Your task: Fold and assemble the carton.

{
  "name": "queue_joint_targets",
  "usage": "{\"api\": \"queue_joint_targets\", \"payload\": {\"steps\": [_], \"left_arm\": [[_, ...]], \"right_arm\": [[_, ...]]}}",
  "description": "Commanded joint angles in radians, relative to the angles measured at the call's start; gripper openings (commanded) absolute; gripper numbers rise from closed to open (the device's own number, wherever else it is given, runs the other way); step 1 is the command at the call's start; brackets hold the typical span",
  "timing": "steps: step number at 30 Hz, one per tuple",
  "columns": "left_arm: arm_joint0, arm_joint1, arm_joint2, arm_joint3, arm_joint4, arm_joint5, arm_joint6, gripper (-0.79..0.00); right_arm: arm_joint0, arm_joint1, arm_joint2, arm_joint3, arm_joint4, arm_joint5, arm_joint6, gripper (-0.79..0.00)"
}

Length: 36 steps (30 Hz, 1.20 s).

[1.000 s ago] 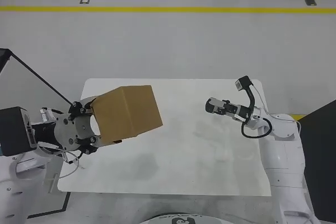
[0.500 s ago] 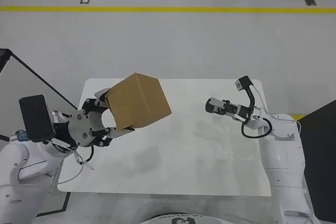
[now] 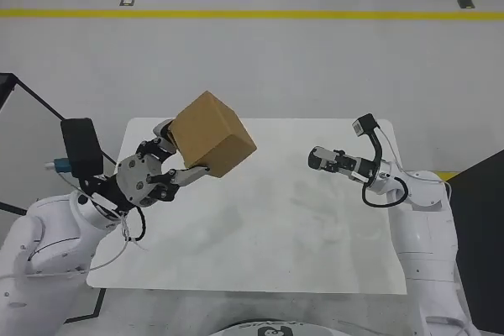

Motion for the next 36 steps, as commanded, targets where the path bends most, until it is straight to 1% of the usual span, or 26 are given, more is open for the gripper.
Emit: {"api": "queue_joint_targets", "payload": {"steps": [1, 2, 3, 11, 13, 14, 16, 19, 21, 23, 30, 32, 34, 36], "left_arm": [[-0.013, 0.001, -0.013, 0.008, -0.198, 0.075, -0.074, -0.785], [-0.015, 0.002, -0.021, 0.008, -0.237, 0.097, -0.096, -0.785], [-0.022, 0.004, -0.034, 0.000, -0.230, 0.101, -0.130, -0.785], [-0.022, 0.004, -0.034, 0.000, -0.230, 0.101, -0.130, -0.785], [-0.020, 0.001, -0.033, 0.006, -0.250, 0.135, -0.123, -0.785], [-0.015, 0.000, -0.029, 0.006, -0.286, 0.152, -0.125, -0.785], [-0.009, -0.001, -0.032, 0.006, -0.379, 0.194, -0.165, -0.785], [-0.003, -0.002, -0.055, -0.001, -0.557, 0.259, -0.222, -0.785], [0.004, -0.001, -0.079, -0.003, -0.631, 0.304, -0.260, -0.785], [0.005, -0.001, -0.098, -0.011, -0.647, 0.321, -0.283, -0.785], [0.006, -0.001, -0.097, -0.009, -0.653, 0.325, -0.279, -0.785], [0.012, -0.004, -0.088, -0.003, -0.706, 0.365, -0.276, -0.785], [0.019, -0.007, -0.080, 0.001, -0.798, 0.404, -0.289, -0.785], [0.012, -0.009, -0.087, 0.004, -0.873, 0.420, -0.312, -0.785]], "right_arm": [[0.000, 0.000, 0.000, 0.000, 0.000, 0.000, 0.000, 0.000], [0.000, 0.000, 0.000, 0.000, 0.000, 0.000, 0.000, 0.000], [0.000, 0.000, 0.000, 0.000, 0.000, 0.000, 0.000, 0.000], [0.000, 0.000, 0.000, 0.000, 0.000, 0.000, 0.000, 0.000], [0.000, 0.000, 0.000, 0.000, 0.000, 0.000, 0.000, 0.000], [0.000, 0.000, 0.000, 0.000, 0.000, 0.000, 0.000, 0.000], [0.000, 0.000, 0.000, 0.000, 0.000, 0.000, 0.000, 0.000], [0.000, 0.000, 0.000, 0.000, 0.000, 0.000, 0.000, 0.000], [0.000, 0.000, 0.000, 0.000, 0.000, 0.000, 0.000, 0.000], [0.000, 0.000, 0.000, 0.000, 0.000, 0.000, 0.000, 0.000], [0.000, 0.000, 0.000, 0.000, 0.000, 0.000, 0.000, 0.000], [0.000, 0.000, 0.000, 0.000, 0.000, 0.000, 0.000, 0.000], [0.000, 0.000, 0.000, 0.000, 0.000, 0.000, 0.000, 0.000], [0.000, 0.000, 0.000, 0.000, 0.000, 0.000, 0.000, 0.000]]}}
